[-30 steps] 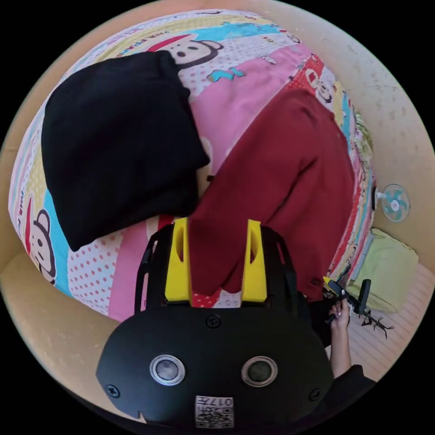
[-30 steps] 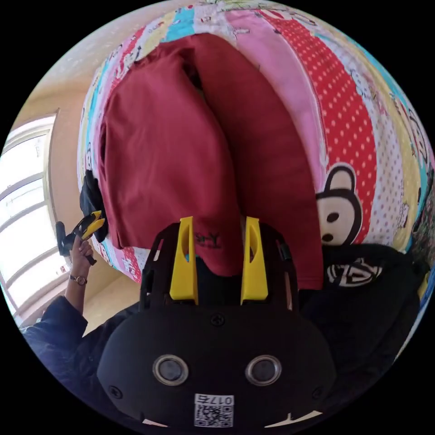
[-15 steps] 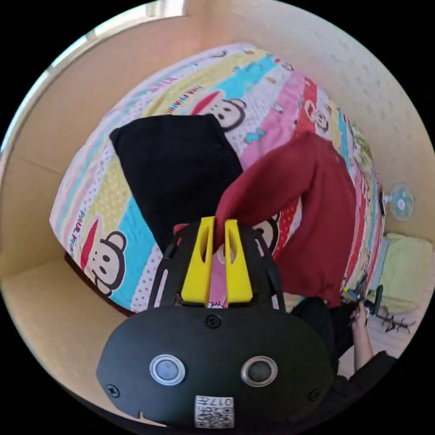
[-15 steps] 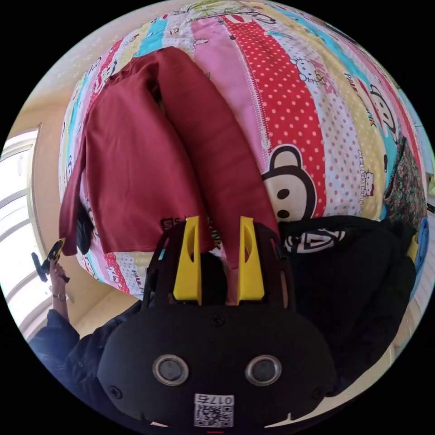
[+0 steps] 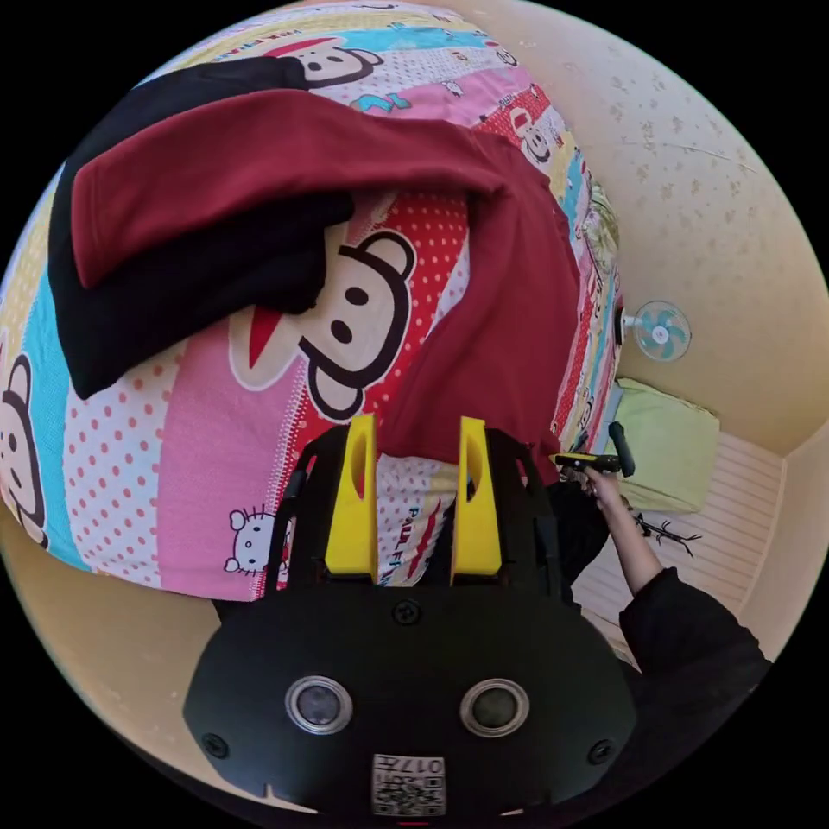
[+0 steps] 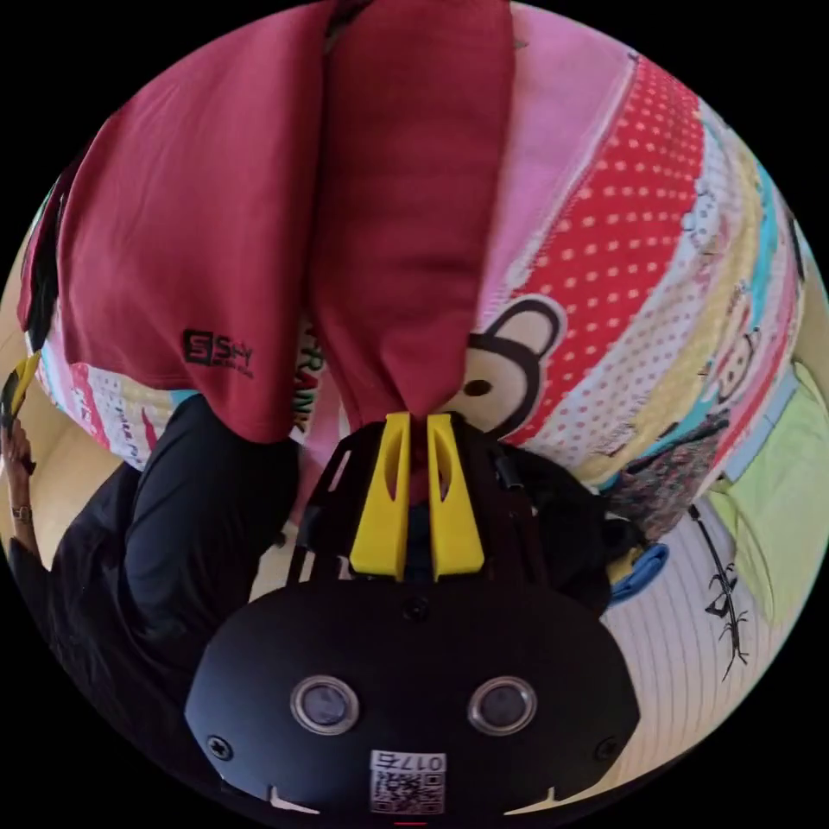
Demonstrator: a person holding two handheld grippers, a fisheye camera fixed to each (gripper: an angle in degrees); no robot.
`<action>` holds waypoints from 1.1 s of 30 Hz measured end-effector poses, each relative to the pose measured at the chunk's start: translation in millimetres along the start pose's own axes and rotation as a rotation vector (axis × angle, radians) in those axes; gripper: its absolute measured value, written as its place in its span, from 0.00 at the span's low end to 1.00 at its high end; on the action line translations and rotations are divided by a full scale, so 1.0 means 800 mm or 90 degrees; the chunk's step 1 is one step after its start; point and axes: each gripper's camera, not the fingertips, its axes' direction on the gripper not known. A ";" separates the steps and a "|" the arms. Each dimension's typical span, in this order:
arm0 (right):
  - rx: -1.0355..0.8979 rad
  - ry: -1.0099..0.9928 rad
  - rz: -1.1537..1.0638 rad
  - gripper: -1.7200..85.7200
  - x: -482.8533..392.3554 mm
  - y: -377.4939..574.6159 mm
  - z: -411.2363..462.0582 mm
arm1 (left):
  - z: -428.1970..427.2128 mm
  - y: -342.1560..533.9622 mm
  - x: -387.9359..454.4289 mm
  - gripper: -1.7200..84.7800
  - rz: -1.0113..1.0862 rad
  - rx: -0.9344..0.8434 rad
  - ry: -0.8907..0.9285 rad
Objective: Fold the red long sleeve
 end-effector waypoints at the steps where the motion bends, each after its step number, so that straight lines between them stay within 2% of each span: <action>1: 0.027 0.012 0.028 0.08 0.018 0.009 -0.015 | -0.003 0.003 0.009 0.18 0.005 -0.005 -0.023; 3: 0.129 -0.013 0.226 0.09 0.106 0.060 -0.063 | -0.011 0.007 0.016 0.20 0.012 0.003 -0.056; 5: 0.206 -0.048 0.311 0.10 0.144 0.105 -0.089 | -0.008 0.010 0.017 0.21 0.020 -0.011 -0.081; 7: 0.282 -0.093 0.299 0.12 0.144 0.135 -0.101 | 0.015 0.014 0.010 0.22 -0.004 -0.075 -0.088; 8: 0.301 -0.146 0.262 0.13 0.130 0.142 -0.096 | 0.012 0.024 0.014 0.22 -0.006 -0.059 -0.105; 11: 0.237 -0.317 0.150 0.17 0.076 0.123 -0.036 | -0.013 0.046 0.039 0.20 -0.005 -0.053 -0.152; 15: 0.077 -0.471 0.169 0.18 0.014 0.097 0.093 | -0.034 0.068 0.058 0.11 0.020 -0.155 -0.152; 17: 0.108 -0.445 0.209 0.14 0.014 0.110 0.091 | -0.060 0.077 0.065 0.09 0.024 -0.200 -0.094; 20: 0.115 -0.516 0.166 0.08 0.025 0.129 0.053 | -0.132 0.087 0.082 0.07 0.033 -0.183 0.022; 23: 0.202 -0.546 0.095 0.07 0.052 0.190 -0.018 | -0.221 0.113 0.117 0.07 0.084 -0.177 0.167; 25: 0.246 -0.590 0.050 0.06 0.062 0.238 -0.052 | -0.280 0.146 0.134 0.07 0.080 -0.135 0.190; 28: 0.285 -0.592 0.035 0.07 0.060 0.322 -0.081 | -0.341 0.203 0.142 0.07 0.057 -0.134 0.266; 30: 0.249 -0.590 0.045 0.07 0.048 0.368 -0.072 | -0.354 0.237 0.142 0.07 0.043 -0.152 0.280; 33: 0.163 -0.564 0.115 0.09 0.035 0.390 -0.023 | -0.339 0.281 0.129 0.09 -0.017 -0.205 0.185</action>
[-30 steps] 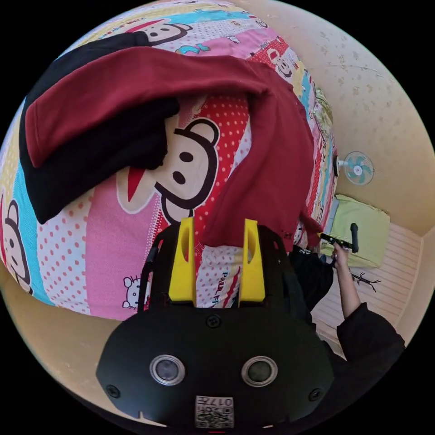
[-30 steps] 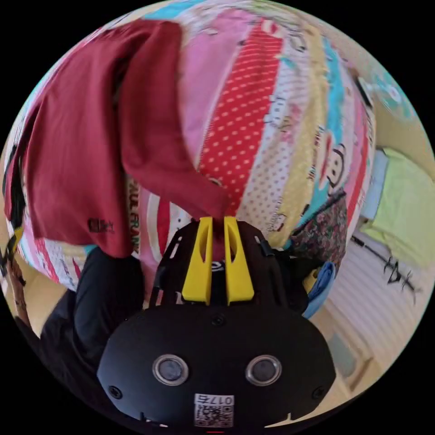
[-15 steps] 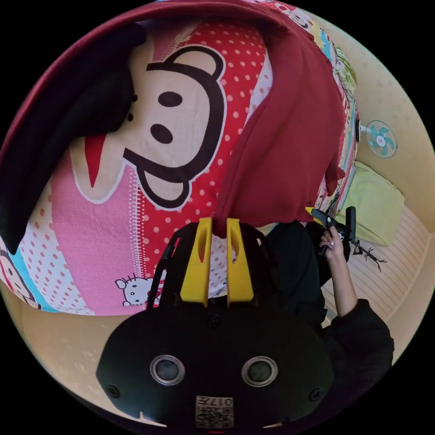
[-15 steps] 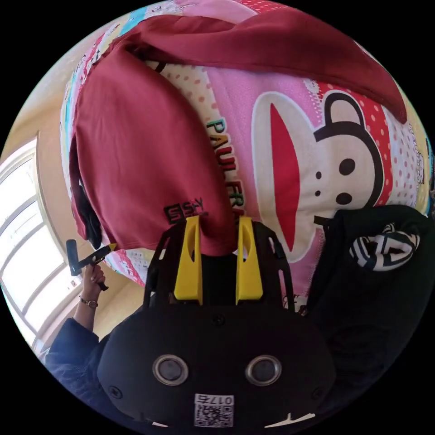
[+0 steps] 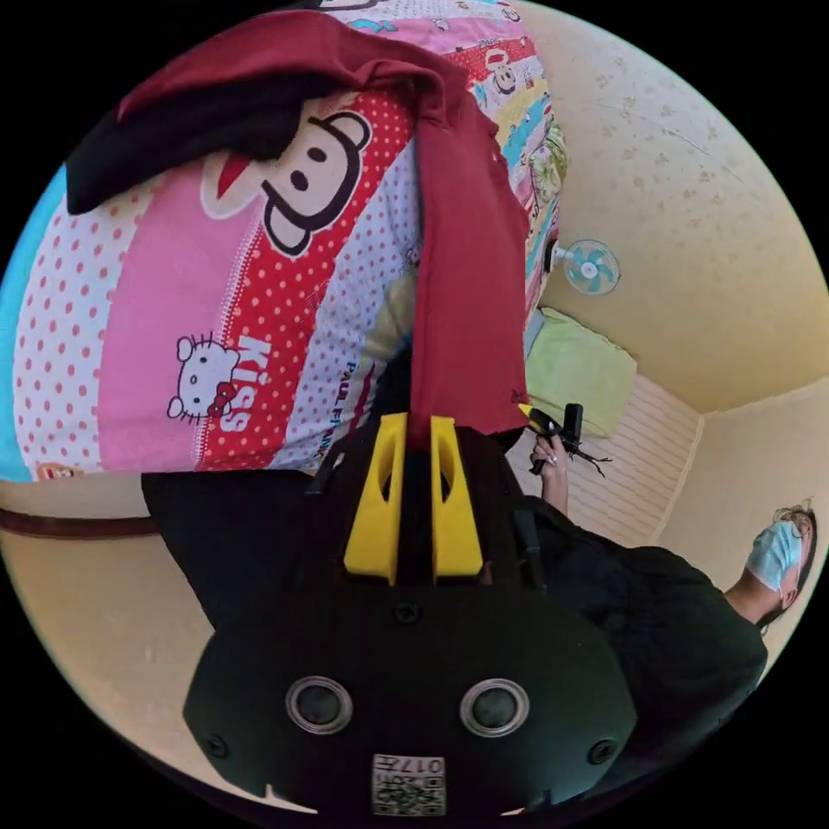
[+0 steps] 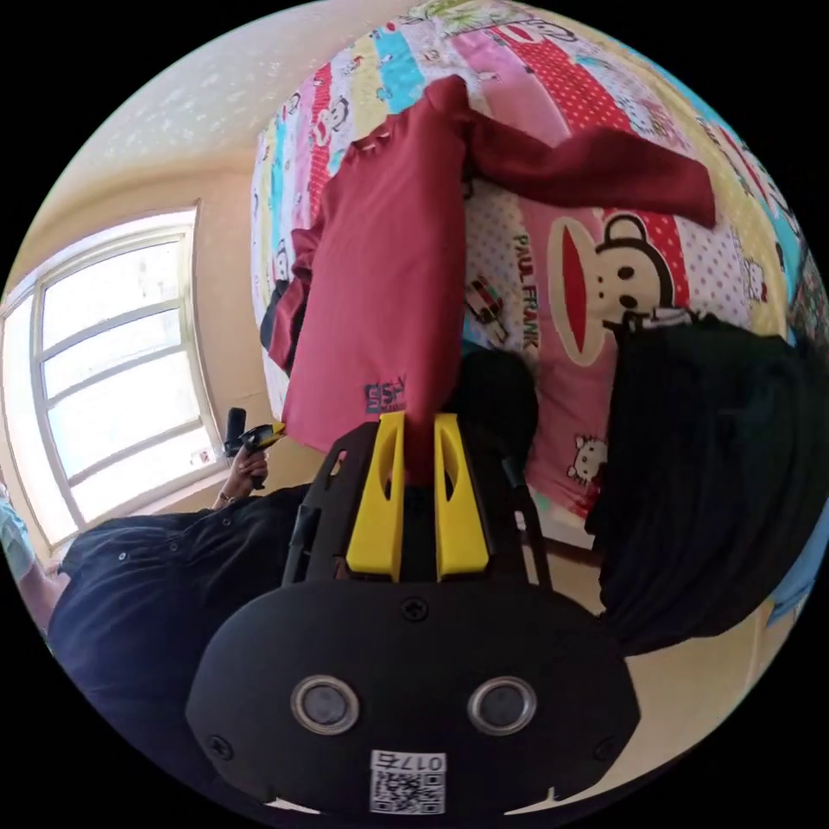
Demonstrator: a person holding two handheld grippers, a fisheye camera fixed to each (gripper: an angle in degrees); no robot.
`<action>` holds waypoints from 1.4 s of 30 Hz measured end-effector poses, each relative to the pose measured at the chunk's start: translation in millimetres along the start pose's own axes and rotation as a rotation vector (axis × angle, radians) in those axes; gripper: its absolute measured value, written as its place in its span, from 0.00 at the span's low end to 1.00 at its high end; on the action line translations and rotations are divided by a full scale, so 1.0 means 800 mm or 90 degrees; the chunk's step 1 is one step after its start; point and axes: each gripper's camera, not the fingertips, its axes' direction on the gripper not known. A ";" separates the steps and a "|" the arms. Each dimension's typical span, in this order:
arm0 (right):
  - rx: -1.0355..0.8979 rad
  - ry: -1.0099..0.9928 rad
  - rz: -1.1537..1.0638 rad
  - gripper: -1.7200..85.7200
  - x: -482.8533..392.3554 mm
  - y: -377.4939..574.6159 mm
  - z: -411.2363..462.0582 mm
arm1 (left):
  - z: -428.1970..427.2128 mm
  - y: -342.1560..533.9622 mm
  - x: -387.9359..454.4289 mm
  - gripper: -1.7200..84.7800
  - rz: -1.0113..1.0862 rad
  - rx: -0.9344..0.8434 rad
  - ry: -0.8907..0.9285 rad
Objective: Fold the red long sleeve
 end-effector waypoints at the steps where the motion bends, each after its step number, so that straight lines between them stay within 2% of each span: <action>1: -0.003 0.013 0.027 0.09 0.008 0.003 0.006 | 0.007 0.008 -0.014 0.09 -0.053 -0.015 -0.033; 3: 0.036 0.006 0.071 0.10 0.027 0.005 0.003 | 0.005 0.017 -0.027 0.10 -0.105 -0.002 -0.044; 5: 0.110 -0.040 0.077 0.11 0.034 -0.005 -0.018 | -0.009 0.023 -0.028 0.10 -0.145 0.032 -0.007; 8: 0.216 -0.075 0.117 0.12 0.054 -0.047 -0.050 | -0.024 0.021 -0.001 0.09 -0.149 0.058 -0.003; 12: 0.334 -0.048 0.312 0.16 0.112 -0.120 -0.068 | -0.027 0.011 0.044 0.09 -0.135 0.050 -0.048; 15: 0.335 -0.034 0.416 0.17 0.153 -0.177 -0.048 | -0.021 0.006 0.068 0.09 -0.148 0.052 -0.052; 19: 0.340 -0.005 0.569 0.16 0.196 -0.197 -0.005 | -0.017 0.008 0.077 0.09 -0.195 0.087 0.011; 21: 0.374 -0.080 0.596 0.17 0.211 -0.197 0.024 | -0.018 0.011 0.076 0.09 -0.218 0.112 0.050; 23: 0.405 -0.112 0.599 0.17 0.213 -0.190 0.032 | -0.021 0.015 0.073 0.09 -0.235 0.148 0.096; 25: 0.384 -0.093 0.587 0.13 0.213 -0.189 0.037 | -0.023 0.014 0.071 0.09 -0.248 0.162 0.108; 26: 0.399 -0.091 0.530 0.08 0.208 -0.188 0.033 | -0.025 0.011 0.070 0.09 -0.252 0.170 0.115; 32: 0.519 -0.059 0.378 0.05 0.162 -0.140 -0.047 | -0.069 -0.023 0.077 0.10 -0.204 0.262 0.180; 35: 0.596 0.036 0.417 0.05 0.134 -0.103 -0.102 | -0.088 -0.040 0.076 0.10 -0.186 0.274 0.205; 37: 0.648 0.047 0.406 0.05 0.109 -0.088 -0.132 | -0.094 -0.044 0.074 0.10 -0.179 0.277 0.201; 40: 0.697 0.042 0.279 0.05 0.027 -0.096 -0.160 | -0.099 -0.046 0.060 0.11 -0.172 0.294 0.221; 42: 0.700 0.071 0.152 0.05 -0.070 -0.119 -0.154 | -0.099 -0.048 0.046 0.11 -0.172 0.314 0.253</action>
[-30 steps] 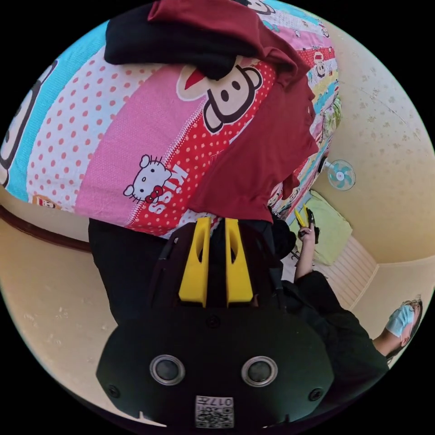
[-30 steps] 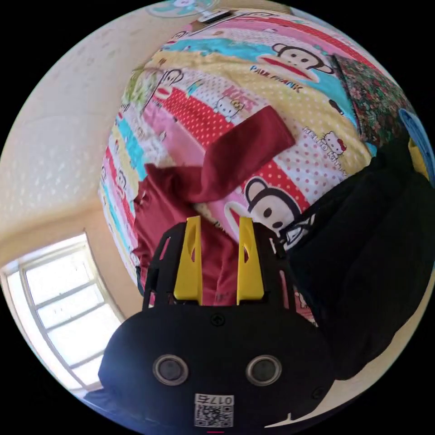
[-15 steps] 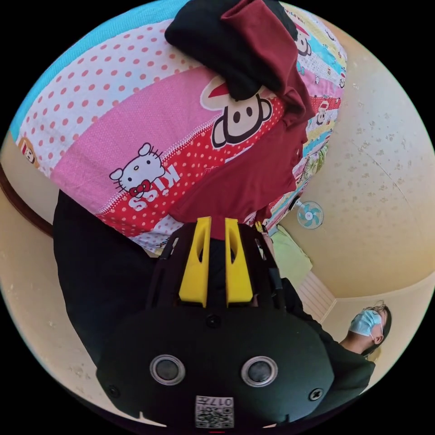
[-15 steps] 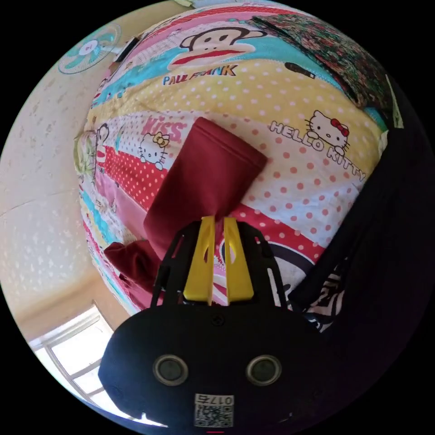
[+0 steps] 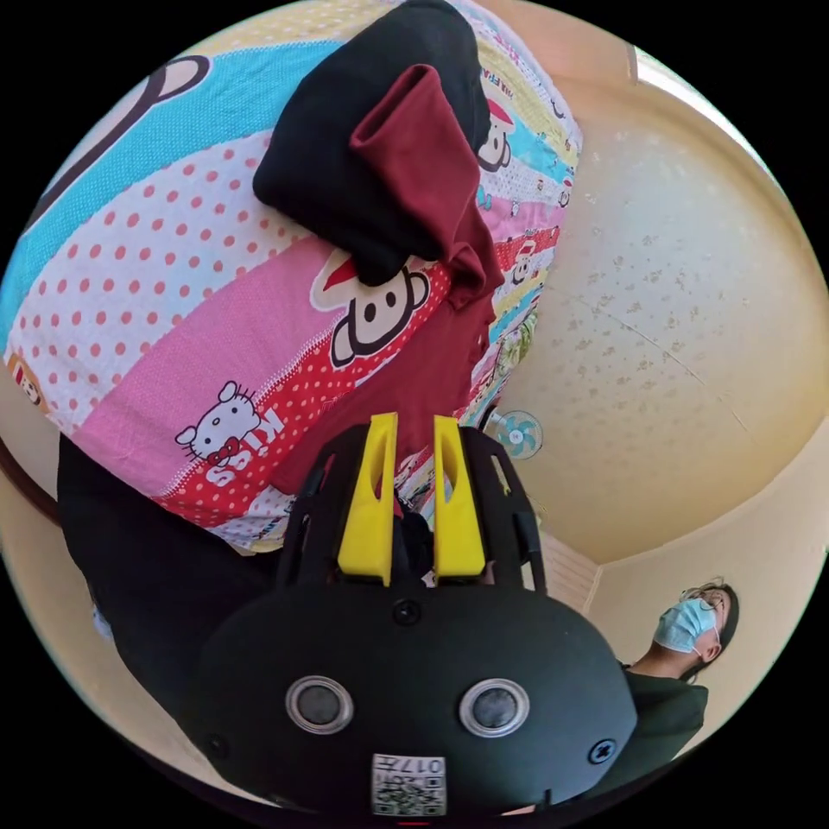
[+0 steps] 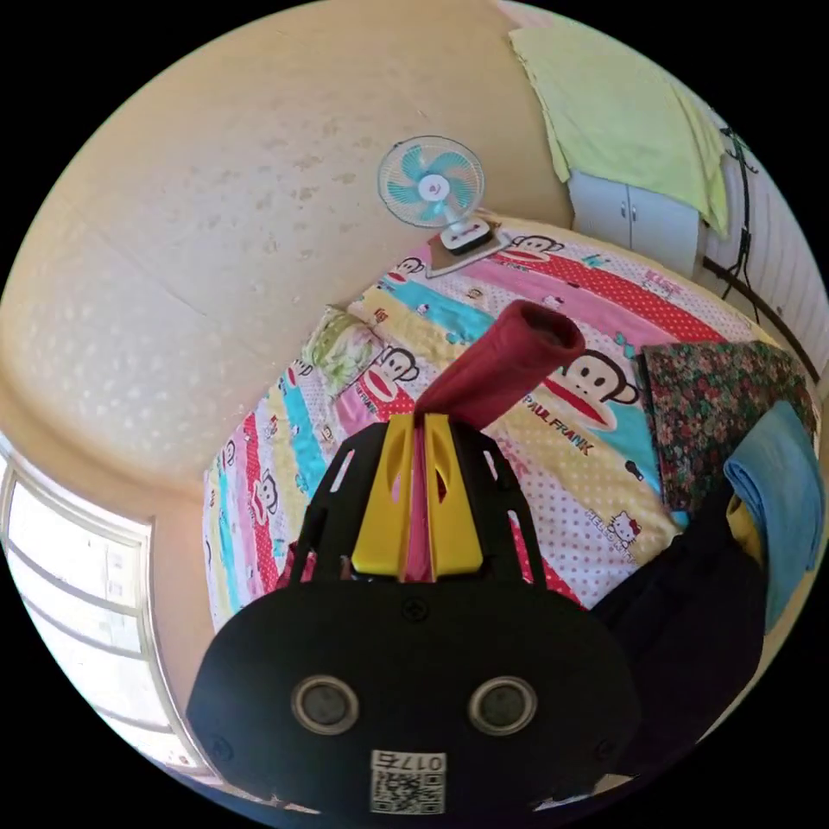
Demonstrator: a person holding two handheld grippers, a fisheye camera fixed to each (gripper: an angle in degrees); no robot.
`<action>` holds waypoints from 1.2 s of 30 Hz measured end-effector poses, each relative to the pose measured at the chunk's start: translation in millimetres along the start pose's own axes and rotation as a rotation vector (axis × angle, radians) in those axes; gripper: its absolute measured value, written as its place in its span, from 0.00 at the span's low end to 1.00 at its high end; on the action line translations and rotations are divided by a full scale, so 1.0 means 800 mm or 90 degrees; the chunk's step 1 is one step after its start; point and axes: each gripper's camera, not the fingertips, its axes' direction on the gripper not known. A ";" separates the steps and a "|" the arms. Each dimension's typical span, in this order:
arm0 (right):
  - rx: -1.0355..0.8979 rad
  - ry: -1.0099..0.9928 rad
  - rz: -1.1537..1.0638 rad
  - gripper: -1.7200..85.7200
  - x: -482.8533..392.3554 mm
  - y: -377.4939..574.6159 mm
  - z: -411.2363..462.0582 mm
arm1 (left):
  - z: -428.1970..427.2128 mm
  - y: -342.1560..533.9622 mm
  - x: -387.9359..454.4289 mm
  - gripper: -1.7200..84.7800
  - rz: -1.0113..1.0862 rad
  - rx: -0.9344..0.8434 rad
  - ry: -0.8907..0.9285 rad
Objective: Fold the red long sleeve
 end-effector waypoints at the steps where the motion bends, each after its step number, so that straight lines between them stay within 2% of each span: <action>1: -0.002 -0.016 -0.027 0.05 -0.026 0.006 0.003 | -0.001 -0.006 -0.009 0.11 -0.006 0.011 0.022; 5: -0.060 -0.152 -0.213 0.06 -0.201 0.095 0.044 | 0.008 -0.043 -0.043 0.12 -0.034 0.028 0.086; 7: -0.153 -0.186 -0.283 0.06 -0.263 0.150 0.086 | 0.011 -0.063 -0.051 0.12 -0.036 0.047 0.090; 9: -0.321 -0.219 -0.329 0.07 -0.312 0.235 0.156 | 0.015 -0.085 -0.056 0.14 -0.035 0.065 0.084; 11: -0.431 -0.192 -0.339 0.08 -0.321 0.298 0.195 | 0.018 -0.113 -0.065 0.16 -0.039 0.096 0.090; 15: -0.535 -0.205 -0.331 0.07 -0.283 0.386 0.186 | 0.005 -0.145 -0.086 0.16 -0.051 0.193 0.081; 18: -0.570 -0.168 -0.311 0.06 -0.221 0.405 0.155 | -0.010 -0.169 -0.107 0.16 -0.046 0.293 0.051; 21: -0.594 -0.110 -0.237 0.05 -0.139 0.395 0.122 | 0.011 -0.217 -0.130 0.17 -0.034 0.275 -0.021; 25: -0.583 -0.031 -0.160 0.04 -0.050 0.364 0.070 | 0.043 -0.244 -0.169 0.10 -0.072 0.291 -0.087; 27: -0.547 0.002 -0.134 0.04 -0.010 0.341 0.021 | 0.046 -0.237 -0.166 0.08 -0.045 0.306 -0.141; 30: -0.511 0.020 -0.096 0.03 0.029 0.328 -0.030 | 0.033 -0.215 -0.135 0.07 0.070 0.347 -0.210; 36: -0.447 -0.036 -0.010 0.03 0.066 0.336 -0.076 | 0.014 -0.178 -0.020 0.07 0.263 0.431 -0.158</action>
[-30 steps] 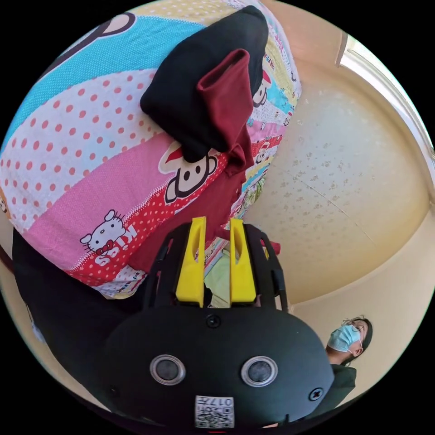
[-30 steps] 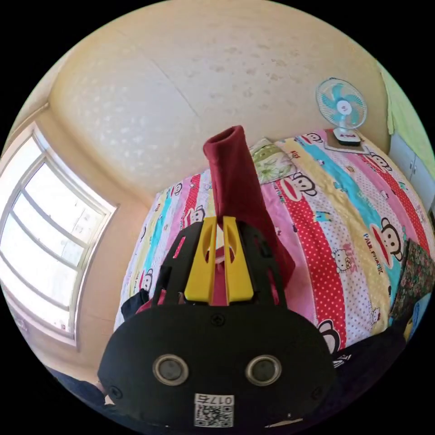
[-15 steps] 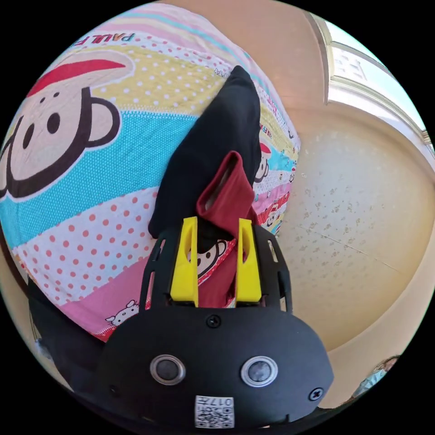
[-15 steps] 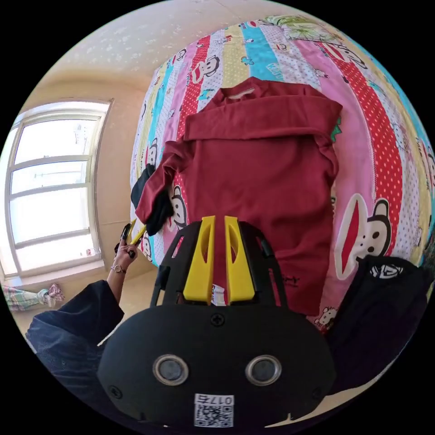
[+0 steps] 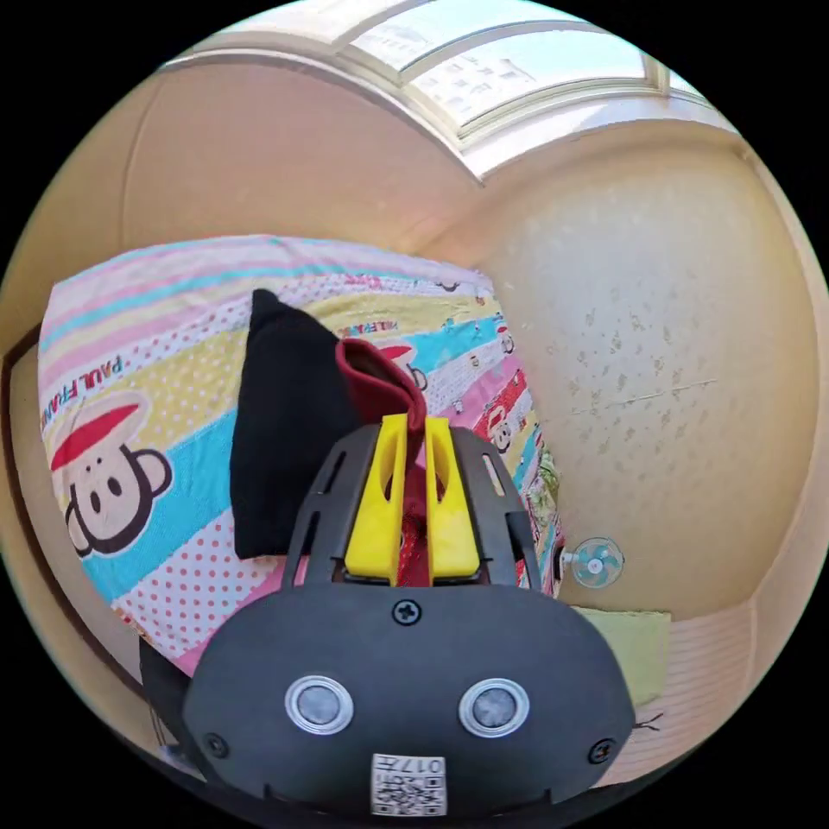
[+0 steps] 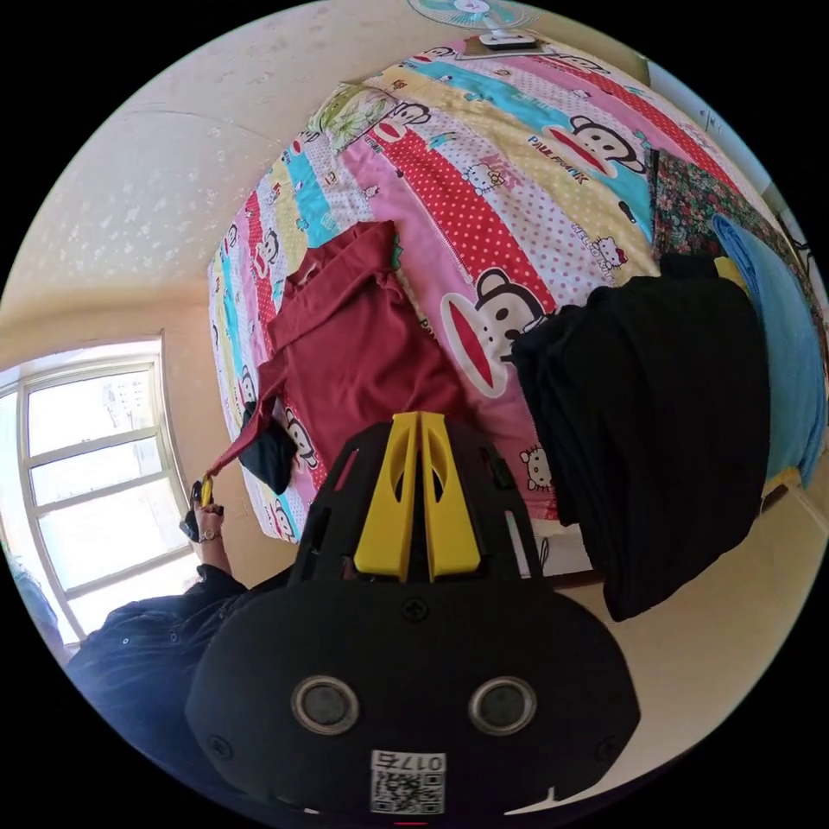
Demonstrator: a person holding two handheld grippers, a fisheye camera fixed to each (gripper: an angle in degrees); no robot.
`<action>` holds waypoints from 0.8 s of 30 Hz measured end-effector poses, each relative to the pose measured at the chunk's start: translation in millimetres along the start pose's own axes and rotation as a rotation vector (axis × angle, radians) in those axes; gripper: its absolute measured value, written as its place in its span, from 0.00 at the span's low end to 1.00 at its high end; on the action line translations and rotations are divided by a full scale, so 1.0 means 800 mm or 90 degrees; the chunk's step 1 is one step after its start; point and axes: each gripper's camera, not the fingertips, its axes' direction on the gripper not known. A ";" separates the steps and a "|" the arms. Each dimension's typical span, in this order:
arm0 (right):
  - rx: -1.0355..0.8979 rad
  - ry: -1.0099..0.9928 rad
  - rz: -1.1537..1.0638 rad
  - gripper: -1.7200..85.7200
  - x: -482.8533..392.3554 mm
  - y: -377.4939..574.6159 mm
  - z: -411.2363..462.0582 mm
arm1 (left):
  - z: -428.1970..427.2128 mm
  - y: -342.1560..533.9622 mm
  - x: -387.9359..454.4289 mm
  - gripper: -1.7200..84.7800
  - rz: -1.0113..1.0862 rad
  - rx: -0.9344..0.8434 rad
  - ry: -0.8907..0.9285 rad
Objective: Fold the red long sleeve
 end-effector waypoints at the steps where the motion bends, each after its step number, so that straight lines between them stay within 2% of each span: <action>1: 0.001 -0.008 0.000 0.03 0.000 0.001 0.002 | 0.011 -0.003 0.041 0.07 0.053 -0.002 0.036; 6: -0.033 -0.050 -0.026 0.03 -0.006 -0.004 0.034 | 0.122 0.064 0.232 0.07 0.273 -0.103 0.234; 9: -0.038 -0.046 -0.043 0.03 -0.010 -0.010 0.043 | 0.230 0.166 0.323 0.08 0.387 -0.221 0.296; 10: -0.039 -0.047 -0.045 0.03 -0.010 -0.011 0.044 | 0.283 0.215 0.342 0.08 0.416 -0.296 0.308; 12: -0.046 -0.058 -0.054 0.03 -0.006 -0.016 0.045 | 0.358 0.289 0.340 0.11 0.401 -0.423 0.286; 14: -0.047 -0.056 -0.055 0.03 0.000 -0.018 0.041 | 0.399 0.367 0.294 0.13 0.371 -0.510 0.247; 17: -0.056 -0.031 -0.064 0.04 0.014 -0.020 0.037 | 0.388 0.412 0.192 0.14 0.337 -0.546 0.159; 22: -0.078 0.001 -0.049 0.07 0.035 -0.038 0.055 | 0.308 0.410 -0.020 0.15 0.200 -0.536 -0.008; 24: -0.086 0.001 -0.043 0.10 0.035 -0.058 0.069 | 0.271 0.405 -0.078 0.16 0.200 -0.525 -0.066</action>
